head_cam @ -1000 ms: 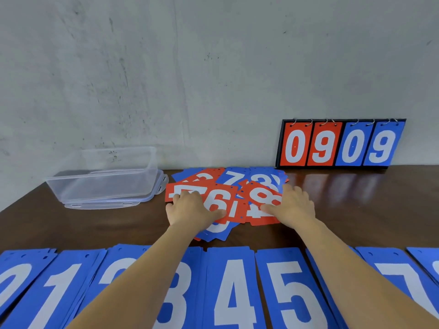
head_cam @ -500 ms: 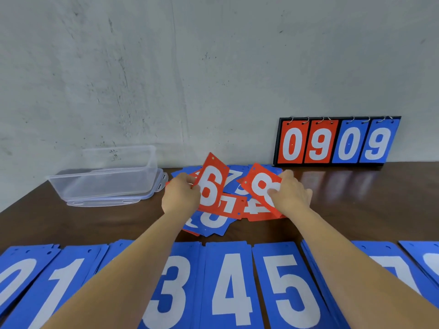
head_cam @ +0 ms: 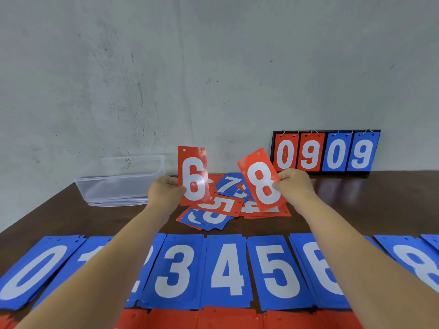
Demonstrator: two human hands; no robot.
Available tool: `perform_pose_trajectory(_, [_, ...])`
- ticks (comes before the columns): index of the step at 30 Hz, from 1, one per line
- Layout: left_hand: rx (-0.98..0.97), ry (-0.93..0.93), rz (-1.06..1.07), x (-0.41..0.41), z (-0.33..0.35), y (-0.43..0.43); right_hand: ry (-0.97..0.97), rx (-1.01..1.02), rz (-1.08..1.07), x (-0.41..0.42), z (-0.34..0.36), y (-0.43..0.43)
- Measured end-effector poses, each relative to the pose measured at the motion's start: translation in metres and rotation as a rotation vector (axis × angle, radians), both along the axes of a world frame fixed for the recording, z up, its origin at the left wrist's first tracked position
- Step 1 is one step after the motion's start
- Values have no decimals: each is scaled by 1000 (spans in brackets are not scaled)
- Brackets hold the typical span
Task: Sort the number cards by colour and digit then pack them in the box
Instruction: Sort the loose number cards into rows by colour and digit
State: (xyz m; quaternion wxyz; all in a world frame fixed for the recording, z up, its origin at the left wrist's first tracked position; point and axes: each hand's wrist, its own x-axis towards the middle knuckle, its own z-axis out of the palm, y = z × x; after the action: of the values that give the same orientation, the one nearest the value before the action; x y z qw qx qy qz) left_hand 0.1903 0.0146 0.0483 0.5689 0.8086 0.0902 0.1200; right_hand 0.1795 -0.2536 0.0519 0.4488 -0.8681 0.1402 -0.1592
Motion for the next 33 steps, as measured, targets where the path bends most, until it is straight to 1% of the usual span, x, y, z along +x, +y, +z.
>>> perform_pose_trajectory(3, [-46, 33, -36, -19, 4, 1, -12, 82, 56, -20, 12, 3])
perform_pose_trajectory(9, [-49, 19, -73, -49, 5, -1, 3, 225, 146, -49, 22, 3])
perform_pose_trajectory(15, [-90, -7, -127, -84, 4, -2, -22, 285, 188, -78, 22, 5])
perform_pose_trajectory(19, [-152, -18, -175, -110, 4, -3, -32, 323, 209, -106, 18, 5])
perform_pose_trajectory(24, [-135, -28, -201, -137, 0, -4, -39, 378, 159, -141, 8, 3])
perform_pose_trajectory(33, [-51, 76, -199, -189, -12, -11, -40, 369, 43, -213, -6, -3])
